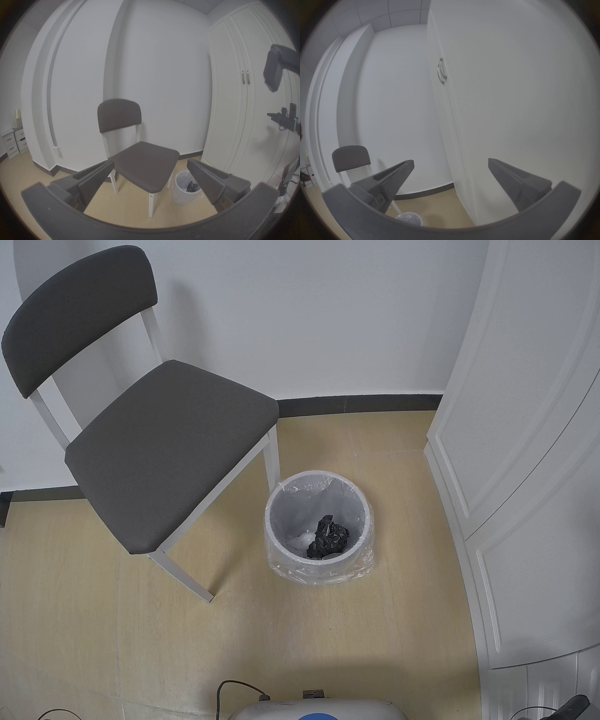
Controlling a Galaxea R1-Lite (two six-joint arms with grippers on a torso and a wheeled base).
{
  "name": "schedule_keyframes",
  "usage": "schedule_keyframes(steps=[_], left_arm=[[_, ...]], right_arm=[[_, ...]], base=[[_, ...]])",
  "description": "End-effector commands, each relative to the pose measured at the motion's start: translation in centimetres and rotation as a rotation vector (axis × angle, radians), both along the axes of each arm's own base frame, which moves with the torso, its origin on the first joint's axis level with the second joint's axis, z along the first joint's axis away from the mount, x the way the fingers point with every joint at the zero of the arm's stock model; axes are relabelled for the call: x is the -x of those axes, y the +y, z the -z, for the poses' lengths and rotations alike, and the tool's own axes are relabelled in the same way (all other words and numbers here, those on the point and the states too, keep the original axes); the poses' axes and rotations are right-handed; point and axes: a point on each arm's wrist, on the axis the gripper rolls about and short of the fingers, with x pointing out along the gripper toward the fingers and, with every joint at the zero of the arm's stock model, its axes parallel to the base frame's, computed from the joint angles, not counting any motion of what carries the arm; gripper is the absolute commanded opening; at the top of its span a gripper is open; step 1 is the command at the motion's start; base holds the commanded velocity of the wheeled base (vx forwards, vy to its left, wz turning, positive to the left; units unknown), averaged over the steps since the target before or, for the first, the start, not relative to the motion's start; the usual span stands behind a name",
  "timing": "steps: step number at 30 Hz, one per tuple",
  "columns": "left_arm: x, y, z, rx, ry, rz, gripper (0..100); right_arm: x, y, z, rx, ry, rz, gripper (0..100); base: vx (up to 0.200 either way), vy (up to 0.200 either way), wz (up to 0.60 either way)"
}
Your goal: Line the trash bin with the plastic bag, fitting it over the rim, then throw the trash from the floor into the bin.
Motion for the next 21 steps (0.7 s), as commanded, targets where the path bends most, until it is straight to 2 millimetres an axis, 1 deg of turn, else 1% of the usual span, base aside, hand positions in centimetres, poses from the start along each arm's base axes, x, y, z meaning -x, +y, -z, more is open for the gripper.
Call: schedule_keyframes(steps=[1, 3, 4, 5, 8, 12, 14, 16, 17, 21], left_arm=[[6.2, 0.1, -0.5, 0.014, -0.211, -0.025, 100], [6.5, 0.1, 0.1, 0.013, -0.208, -0.028, 100], [6.5, 0.1, 0.1, 0.013, -0.208, -0.028, 100], [6.5, 0.0, 0.8, 0.013, -0.19, -0.038, 100], [5.9, 0.0, 1.4, 0.023, -0.165, -0.062, 100], [4.9, 0.2, 2.8, 0.049, -0.113, -0.128, 100], [4.6, 0.2, 3.2, 0.053, -0.096, -0.146, 100], [4.2, 0.3, 3.8, 0.061, -0.082, -0.172, 100], [4.0, 0.3, 4.1, 0.062, -0.07, -0.18, 100], [3.1, 0.3, 5.6, 0.06, -0.009, -0.201, 100]], right_arm=[[6.0, 0.3, 4.3, 0.045, -0.116, -0.01, 100], [6.7, 0.4, 5.5, 0.054, -0.096, -0.009, 100], [6.7, 0.4, 5.5, 0.054, -0.096, -0.009, 100], [6.4, 0.4, 6.1, 0.046, -0.066, -0.003, 100], [5.8, 0.4, 6.9, 0.044, -0.037, -0.003, 100], [4.0, 0.3, 9.8, 0.065, 0.078, -0.002, 100], [3.5, 0.3, 10.8, 0.079, 0.104, 0.002, 100], [2.9, 0.4, 12.4, 0.113, 0.144, -0.017, 100], [2.7, 0.4, 12.8, 0.128, 0.164, -0.027, 100], [2.5, 0.4, 13.3, 0.144, 0.216, -0.039, 100]], base=[[0.0, 0.0, 0.0], [0.0, 0.0, 0.0], [0.0, 0.0, 0.0], [0.0, 0.0, 0.0], [0.0, 0.0, 0.0], [0.0, 0.0, 0.0], [0.0, 0.0, 0.0], [0.0, 0.0, 0.0], [0.0, 0.0, 0.0], [0.0, 0.0, 0.0]])
